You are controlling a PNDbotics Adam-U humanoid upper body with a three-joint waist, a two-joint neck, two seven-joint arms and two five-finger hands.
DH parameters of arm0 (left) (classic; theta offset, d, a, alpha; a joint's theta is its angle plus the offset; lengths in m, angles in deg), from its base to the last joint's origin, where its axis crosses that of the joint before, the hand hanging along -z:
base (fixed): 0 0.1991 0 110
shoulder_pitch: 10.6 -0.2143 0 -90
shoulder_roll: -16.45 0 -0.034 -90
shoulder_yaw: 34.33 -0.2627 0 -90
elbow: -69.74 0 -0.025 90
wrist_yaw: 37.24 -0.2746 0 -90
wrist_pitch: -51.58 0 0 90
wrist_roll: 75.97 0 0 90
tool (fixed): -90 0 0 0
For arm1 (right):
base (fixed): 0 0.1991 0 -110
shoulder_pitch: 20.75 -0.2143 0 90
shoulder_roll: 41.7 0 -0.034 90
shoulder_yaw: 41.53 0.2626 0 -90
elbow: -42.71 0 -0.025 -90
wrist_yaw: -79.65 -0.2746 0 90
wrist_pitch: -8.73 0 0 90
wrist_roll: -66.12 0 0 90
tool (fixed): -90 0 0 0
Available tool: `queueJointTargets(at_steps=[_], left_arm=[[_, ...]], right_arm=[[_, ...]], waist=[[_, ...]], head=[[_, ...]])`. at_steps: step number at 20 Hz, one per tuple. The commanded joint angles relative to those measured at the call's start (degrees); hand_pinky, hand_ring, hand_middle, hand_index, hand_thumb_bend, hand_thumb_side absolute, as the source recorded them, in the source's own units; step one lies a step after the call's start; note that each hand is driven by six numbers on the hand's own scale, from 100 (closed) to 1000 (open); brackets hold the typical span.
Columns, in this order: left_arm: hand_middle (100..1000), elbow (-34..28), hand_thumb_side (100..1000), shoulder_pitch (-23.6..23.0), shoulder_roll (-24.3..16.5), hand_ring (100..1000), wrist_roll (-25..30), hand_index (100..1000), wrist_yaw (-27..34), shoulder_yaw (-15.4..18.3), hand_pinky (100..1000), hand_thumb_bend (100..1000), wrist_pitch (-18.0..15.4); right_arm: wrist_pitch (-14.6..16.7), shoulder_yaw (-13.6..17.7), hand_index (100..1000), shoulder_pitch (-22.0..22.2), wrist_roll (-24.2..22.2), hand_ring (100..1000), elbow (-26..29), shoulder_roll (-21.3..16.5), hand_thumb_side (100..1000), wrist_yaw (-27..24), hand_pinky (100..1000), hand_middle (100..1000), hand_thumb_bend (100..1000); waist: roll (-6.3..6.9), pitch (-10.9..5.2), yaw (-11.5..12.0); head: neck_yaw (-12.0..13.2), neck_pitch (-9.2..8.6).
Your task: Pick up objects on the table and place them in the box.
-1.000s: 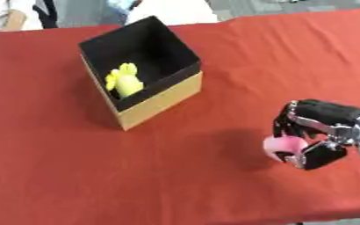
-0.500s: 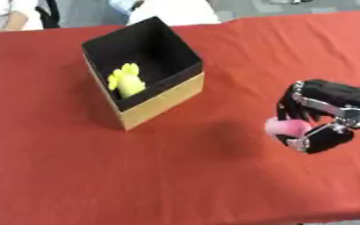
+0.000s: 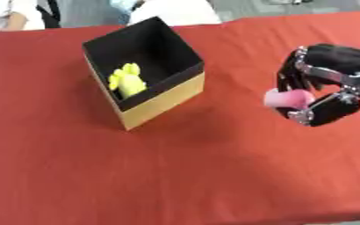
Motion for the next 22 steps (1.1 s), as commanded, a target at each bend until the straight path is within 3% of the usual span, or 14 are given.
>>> queueJointTargets(at_steps=[1, 6, 14, 18, 21, 22], left_arm=[[679, -0.8, 271, 0.6, -1.5, 806, 0.0, 819, -0.1, 0.7, 541, 100, -0.1], [679, -0.8, 271, 0.6, -1.4, 806, 0.0, 819, 0.0, 0.6, 541, 100, -0.1], [678, -0.8, 278, 1.1, -1.2, 807, 0.0, 819, 0.2, 0.5, 539, 100, -0.2], [678, -0.8, 281, 1.4, -1.0, 808, 0.2, 819, 0.5, 0.4, 539, 100, -0.3], [678, -0.8, 281, 1.5, -1.0, 808, 0.2, 819, 0.5, 0.4, 539, 100, -0.3], [679, -0.8, 283, 1.5, -0.9, 807, 0.2, 820, 0.5, 0.3, 540, 100, -0.3]], right_arm=[[0.9, 1.6, 510, -4.9, -2.5, 399, 0.8, 0.6, 100, 1.8, 304, 340, 220], [0.0, 1.9, 521, -14.4, -6.8, 407, 0.8, 5.3, 100, 2.6, 318, 349, 213], [-7.5, 0.0, 518, -27.2, -13.1, 396, 0.8, 14.5, 100, 7.6, 313, 341, 173], [-11.7, -1.3, 518, -31.0, -16.1, 394, 0.8, 19.7, 100, 10.9, 313, 340, 149], [-12.7, -1.7, 518, -31.7, -17.0, 394, 0.8, 20.7, 100, 12.0, 313, 340, 149], [-12.8, -1.8, 522, -31.8, -17.1, 396, 0.8, 20.8, 100, 12.2, 321, 343, 100]], waist=[[-0.05, -0.95, 0.2], [-0.06, -0.81, 0.8], [-0.09, -0.13, 1.9], [-0.02, 0.2, 2.4], [0.0, 0.24, 2.4], [0.05, 0.29, 2.5]], head=[[0.1, 0.29], [-0.1, 0.29], [-0.6, 0.29], [-0.6, 0.29], [-0.6, 0.29], [-0.7, 0.29]])
